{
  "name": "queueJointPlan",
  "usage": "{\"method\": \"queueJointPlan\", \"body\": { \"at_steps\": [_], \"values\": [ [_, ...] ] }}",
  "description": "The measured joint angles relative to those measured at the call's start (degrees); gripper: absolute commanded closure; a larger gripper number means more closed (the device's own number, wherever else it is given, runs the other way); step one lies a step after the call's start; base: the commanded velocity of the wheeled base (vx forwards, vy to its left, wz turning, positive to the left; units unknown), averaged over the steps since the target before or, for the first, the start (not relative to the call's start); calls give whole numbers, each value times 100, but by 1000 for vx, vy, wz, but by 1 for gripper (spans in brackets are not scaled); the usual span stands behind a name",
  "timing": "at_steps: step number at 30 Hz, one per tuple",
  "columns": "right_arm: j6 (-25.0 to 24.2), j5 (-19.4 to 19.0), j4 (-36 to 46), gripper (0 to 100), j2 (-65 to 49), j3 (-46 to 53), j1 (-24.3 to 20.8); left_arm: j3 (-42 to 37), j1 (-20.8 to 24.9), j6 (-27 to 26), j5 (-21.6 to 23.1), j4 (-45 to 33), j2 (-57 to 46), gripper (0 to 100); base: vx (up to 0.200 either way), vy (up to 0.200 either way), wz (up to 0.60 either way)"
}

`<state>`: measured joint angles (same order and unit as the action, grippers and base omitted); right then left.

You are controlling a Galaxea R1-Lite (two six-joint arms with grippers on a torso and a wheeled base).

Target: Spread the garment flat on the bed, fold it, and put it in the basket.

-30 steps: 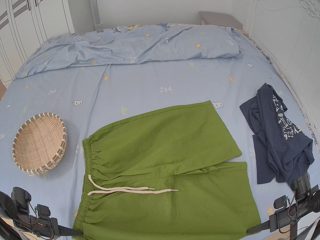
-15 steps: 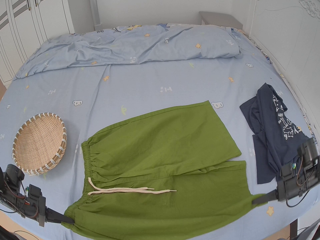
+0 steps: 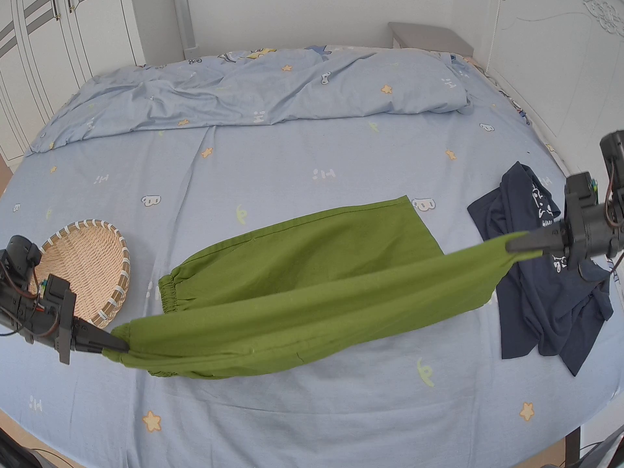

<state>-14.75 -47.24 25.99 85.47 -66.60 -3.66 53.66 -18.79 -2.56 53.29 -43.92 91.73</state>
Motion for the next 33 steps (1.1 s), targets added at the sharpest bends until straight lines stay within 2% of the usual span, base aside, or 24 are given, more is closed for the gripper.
{"method": "queueJointPlan", "body": {
  "at_steps": [7,13,21,33],
  "values": [
    [-315,0,299,100,516,-1419,-172,1163,107,272,9,-140,728,100,0,0,0],
    [-443,35,430,100,1161,-2188,-257,2059,226,393,-2,-266,1432,100,0,0,0],
    [-435,178,349,100,1762,-2576,-286,2632,258,419,-2,-354,1950,100,0,0,0],
    [-433,183,28,100,2705,-3566,-267,2979,223,417,9,-397,2278,100,0,0,0]
  ]
}}
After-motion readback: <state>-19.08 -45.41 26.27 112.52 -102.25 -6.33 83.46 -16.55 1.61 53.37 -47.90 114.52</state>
